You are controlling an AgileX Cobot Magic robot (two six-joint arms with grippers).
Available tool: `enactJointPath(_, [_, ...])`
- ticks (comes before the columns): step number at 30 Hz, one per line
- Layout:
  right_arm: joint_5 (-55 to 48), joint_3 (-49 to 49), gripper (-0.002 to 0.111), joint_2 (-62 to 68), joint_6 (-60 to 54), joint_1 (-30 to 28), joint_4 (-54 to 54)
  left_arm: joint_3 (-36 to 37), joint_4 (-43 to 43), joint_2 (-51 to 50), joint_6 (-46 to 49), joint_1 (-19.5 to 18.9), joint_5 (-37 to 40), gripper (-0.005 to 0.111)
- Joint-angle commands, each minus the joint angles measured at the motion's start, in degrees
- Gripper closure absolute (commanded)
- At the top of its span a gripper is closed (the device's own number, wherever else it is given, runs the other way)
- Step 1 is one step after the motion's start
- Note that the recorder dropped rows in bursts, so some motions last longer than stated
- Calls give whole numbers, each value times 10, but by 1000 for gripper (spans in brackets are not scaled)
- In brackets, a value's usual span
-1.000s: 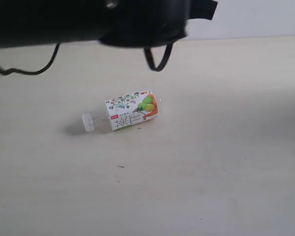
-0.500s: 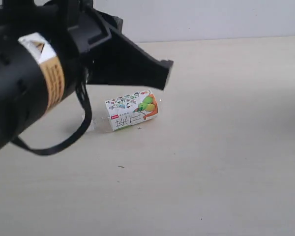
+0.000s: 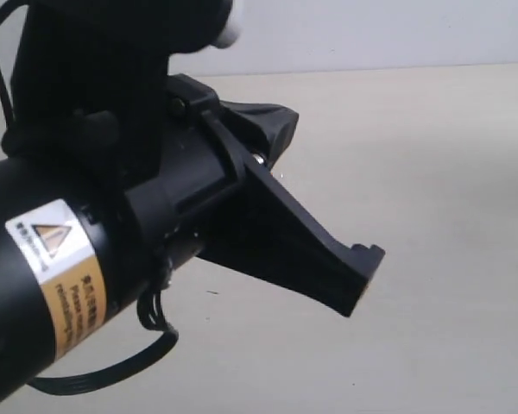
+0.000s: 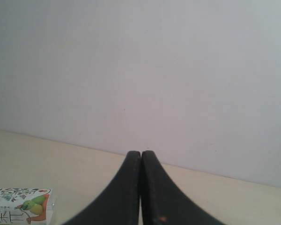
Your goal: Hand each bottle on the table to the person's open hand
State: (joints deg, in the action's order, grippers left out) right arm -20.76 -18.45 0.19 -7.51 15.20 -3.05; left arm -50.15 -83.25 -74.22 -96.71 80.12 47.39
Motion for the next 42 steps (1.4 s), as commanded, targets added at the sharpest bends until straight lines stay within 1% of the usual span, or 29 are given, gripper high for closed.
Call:
enactJointPath(1, [3,3,108,-2,0,-2,2,2,-21,5,-7,3,-28,107])
enactJointPath(11, [3,3,108,-2,0,-2,2,2,-11,5,-11,3,3,107])
enactJointPath(15, [3,3,108,-2,0,-2,2,2,-26,3,-30,-1,3,107])
enactJointPath(19, [3,3,108,-2,0,-2,0,1,-35,4,-23,-3,5,107])
enactJointPath(21, [3,3,108,-2,0,-2,0,0,-5,17,-5,-9,9,107])
enactJointPath(22, [3,3,108,-2,0,-2,0,0,35,26,8,-17,9,107])
enactJointPath(24, [3,3,108,-2,0,-2,0,0,143,53,38,-53,11,107])
enactJointPath(28, [3,3,108,-2,0,-2,0,10,283,119,56,-141,13,107])
enactJointPath(32, [3,3,108,-2,0,-2,2,29,371,178,129,-221,-7,107])
enactJointPath(35, [3,3,108,-2,0,-2,2,52,435,224,207,-283,-52,107])
enactJointPath(37, [3,3,108,-2,0,-2,2,75,493,251,296,-326,-115,107])
enactJointPath(38, [3,3,108,-2,0,-2,2,90,519,263,352,-343,-161,107])
enactJointPath(40, [3,3,108,-2,0,-2,2,130,597,290,483,-381,-276,107])
enactJointPath(42, [3,3,108,-2,0,-2,2,173,659,312,586,-407,-390,107])
